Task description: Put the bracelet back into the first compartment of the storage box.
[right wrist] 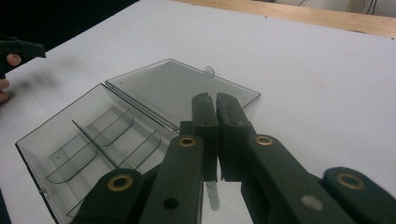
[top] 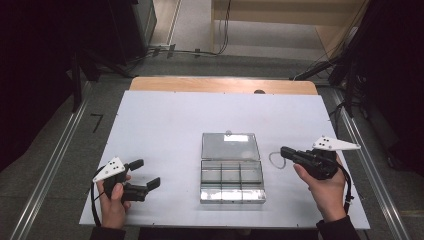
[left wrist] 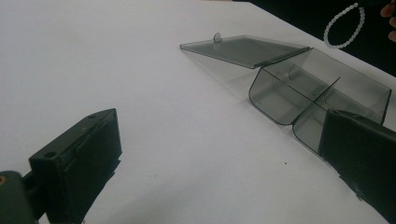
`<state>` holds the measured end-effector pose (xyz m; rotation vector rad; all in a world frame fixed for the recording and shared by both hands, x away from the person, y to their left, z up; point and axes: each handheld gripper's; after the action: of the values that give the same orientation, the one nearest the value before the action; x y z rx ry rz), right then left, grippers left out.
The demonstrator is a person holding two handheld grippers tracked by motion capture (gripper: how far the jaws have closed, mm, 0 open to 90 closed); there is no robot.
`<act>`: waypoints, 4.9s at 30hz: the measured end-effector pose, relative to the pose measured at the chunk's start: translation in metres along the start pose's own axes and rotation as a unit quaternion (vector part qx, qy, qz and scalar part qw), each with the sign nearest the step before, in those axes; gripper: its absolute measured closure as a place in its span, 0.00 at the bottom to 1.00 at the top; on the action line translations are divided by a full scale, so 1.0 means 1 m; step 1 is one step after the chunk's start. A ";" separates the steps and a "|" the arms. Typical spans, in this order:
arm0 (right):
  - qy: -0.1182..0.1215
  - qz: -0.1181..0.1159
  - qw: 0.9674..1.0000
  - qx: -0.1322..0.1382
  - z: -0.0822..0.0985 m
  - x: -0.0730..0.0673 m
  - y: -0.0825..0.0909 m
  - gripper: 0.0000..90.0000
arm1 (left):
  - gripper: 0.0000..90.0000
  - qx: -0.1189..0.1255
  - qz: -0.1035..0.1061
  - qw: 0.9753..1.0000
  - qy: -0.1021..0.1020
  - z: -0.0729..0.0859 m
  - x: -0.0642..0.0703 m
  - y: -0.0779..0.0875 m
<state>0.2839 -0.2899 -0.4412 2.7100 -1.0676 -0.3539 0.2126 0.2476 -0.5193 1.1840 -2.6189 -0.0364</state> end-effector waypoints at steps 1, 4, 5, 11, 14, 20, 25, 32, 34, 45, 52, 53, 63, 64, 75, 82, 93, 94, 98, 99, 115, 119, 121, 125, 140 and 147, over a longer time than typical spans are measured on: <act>0.001 -0.002 1.000 0.000 0.000 -0.001 0.000 0.95 | 0.00 0.000 0.000 1.000 0.000 0.000 0.000 0.000; 0.004 -0.004 1.000 0.001 -0.002 -0.003 0.000 0.95 | 0.00 0.000 0.000 1.000 0.000 0.000 0.001 0.000; 0.005 -0.004 1.000 0.002 -0.002 -0.004 0.000 0.95 | 0.00 0.000 0.000 1.000 0.000 0.000 0.001 0.000; 0.005 -0.009 1.000 0.006 -0.005 -0.008 0.001 0.95 | 0.00 0.000 0.000 1.000 -0.001 0.000 0.000 0.000; 0.006 -0.012 1.000 0.009 -0.006 -0.010 0.000 0.95 | 0.00 0.000 0.000 1.000 -0.001 0.000 0.000 0.000; 0.007 -0.017 1.000 0.011 -0.008 -0.014 -0.001 0.95 | 0.00 0.000 0.001 1.000 -0.001 0.000 0.000 0.000; 0.011 -0.022 1.000 0.012 -0.010 -0.019 -0.002 0.95 | 0.00 -0.003 0.002 1.000 -0.004 0.000 0.001 -0.001; 0.013 -0.030 0.999 0.015 -0.012 -0.024 -0.005 0.95 | 0.00 -0.001 0.002 1.000 -0.002 0.000 0.000 -0.001; 0.013 -0.032 0.999 0.014 -0.012 -0.026 -0.005 0.95 | 0.00 0.001 0.001 1.000 -0.001 0.000 0.000 0.000; 0.016 -0.045 0.999 0.013 -0.012 -0.035 -0.011 0.95 | 0.00 0.001 0.002 1.000 -0.003 0.000 0.001 0.000; 0.017 -0.050 0.999 0.013 -0.012 -0.039 -0.014 0.95 | 0.00 0.001 0.003 1.000 -0.002 0.000 0.001 -0.001; 0.017 -0.050 0.998 0.014 -0.012 -0.039 -0.014 0.95 | 0.00 0.001 0.003 1.000 -0.003 0.000 0.001 -0.001; 0.017 -0.056 0.998 0.014 -0.012 -0.043 -0.017 0.95 | 0.00 0.001 0.002 1.000 -0.003 0.000 0.001 -0.001; 0.017 -0.057 0.998 0.014 -0.012 -0.043 -0.018 0.95 | 0.00 0.001 0.002 1.000 -0.003 0.000 0.001 -0.001; 0.016 -0.061 0.998 0.014 -0.013 -0.046 -0.020 0.95 | 0.00 0.001 0.002 1.000 -0.003 0.000 0.001 0.000; 0.017 -0.067 0.998 0.015 -0.013 -0.050 -0.023 0.95 | 0.00 0.001 0.003 1.000 -0.005 -0.001 0.002 0.000; 0.020 -0.075 0.997 0.014 -0.013 -0.057 -0.029 0.95 | 0.00 0.002 0.002 1.000 -0.005 -0.001 0.002 0.000; 0.021 -0.075 0.997 0.012 -0.013 -0.057 -0.029 0.95 | 0.00 0.002 0.002 1.000 -0.005 -0.001 0.002 0.000; 0.022 -0.078 0.997 0.012 -0.013 -0.059 -0.032 0.95 | 0.00 0.002 0.002 1.000 -0.005 -0.001 0.002 0.000; 0.023 -0.079 0.997 0.012 -0.013 -0.060 -0.032 0.95 | 0.00 0.002 0.003 1.000 -0.006 -0.001 0.002 0.000; 0.029 -0.090 0.996 0.008 -0.012 -0.070 -0.041 0.95 | 0.00 -0.001 0.003 1.000 -0.009 -0.001 0.003 -0.002; 0.030 -0.093 0.995 0.006 -0.012 -0.073 -0.043 0.95 | 0.00 -0.001 0.003 1.000 -0.008 0.000 0.004 -0.002; 0.031 -0.094 0.995 0.006 -0.011 -0.074 -0.044 0.95 | 0.00 0.000 0.004 1.000 -0.009 0.000 0.004 -0.002; 0.031 -0.097 0.995 0.006 -0.010 -0.077 -0.047 0.95 | 0.00 -0.002 0.004 1.000 -0.010 0.000 0.004 -0.002; 0.032 -0.105 0.994 0.003 -0.008 -0.085 -0.056 0.95 | 0.00 -0.003 0.004 1.000 -0.010 0.000 0.004 -0.003; 0.034 -0.109 0.993 0.000 -0.007 -0.089 -0.062 0.95 | 0.00 -0.002 0.004 1.000 -0.010 0.000 0.004 -0.003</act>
<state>0.2624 -0.1840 -0.4392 2.8231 -0.7546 -0.2922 0.2123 0.2433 -0.5186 1.1776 -2.6398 -0.0537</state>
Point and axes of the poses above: each handheld gripper's, and its own axes: y roughly backward along the jaws, z roughly out of its underside, x roughly to its right, and after that the axes turned 12 degrees about x, right-handed
